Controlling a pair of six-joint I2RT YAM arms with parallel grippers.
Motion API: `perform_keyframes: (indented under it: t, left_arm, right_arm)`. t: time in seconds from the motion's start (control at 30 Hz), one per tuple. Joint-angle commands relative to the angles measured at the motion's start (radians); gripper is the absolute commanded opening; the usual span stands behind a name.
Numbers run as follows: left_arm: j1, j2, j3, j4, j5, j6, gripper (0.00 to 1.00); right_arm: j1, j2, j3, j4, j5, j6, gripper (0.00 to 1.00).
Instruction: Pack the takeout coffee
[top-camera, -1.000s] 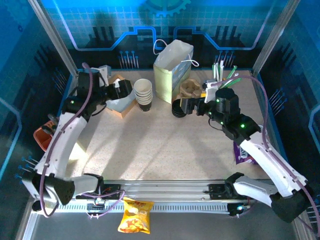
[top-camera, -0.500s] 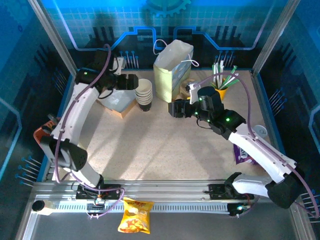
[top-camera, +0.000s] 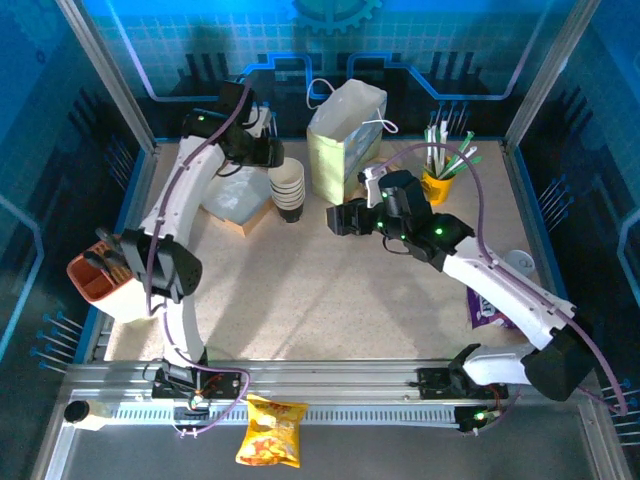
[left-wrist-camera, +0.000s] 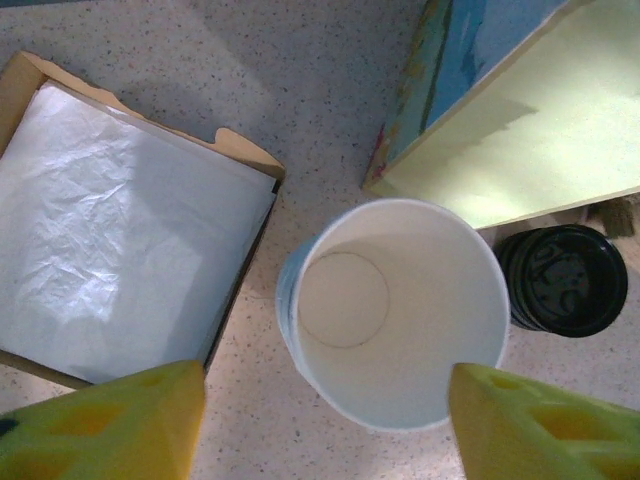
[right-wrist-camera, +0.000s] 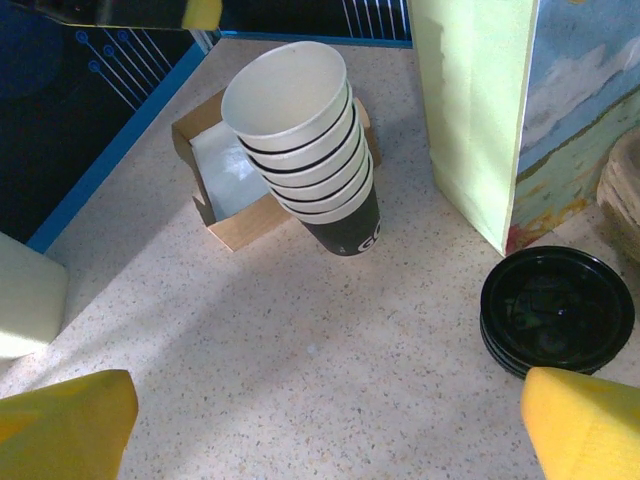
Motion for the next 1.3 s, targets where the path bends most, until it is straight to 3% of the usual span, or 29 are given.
perform_keyframes:
  t: [0.0,0.27,0.67,1.27]
  left_arm:
    - [-0.006,0.068,0.095,-0.080,-0.022,0.021,0.59]
    - [-0.012,0.191,0.227,-0.166,-0.074,0.047,0.47]
    - [-0.011,0.221,0.241,-0.189,-0.063,0.054,0.29]
    - [-0.017,0.231,0.238,-0.205,-0.046,0.056,0.20]
  right_arm:
    - [0.019,0.034,0.053,0.002,-0.005,0.011,0.99]
    - [0.031,0.113,0.114,0.006,-0.027,0.000,0.99]
    - [0.035,0.140,0.122,-0.001,-0.031,0.002,0.99]
    - [0.034,0.131,0.095,-0.004,-0.014,0.006,0.99]
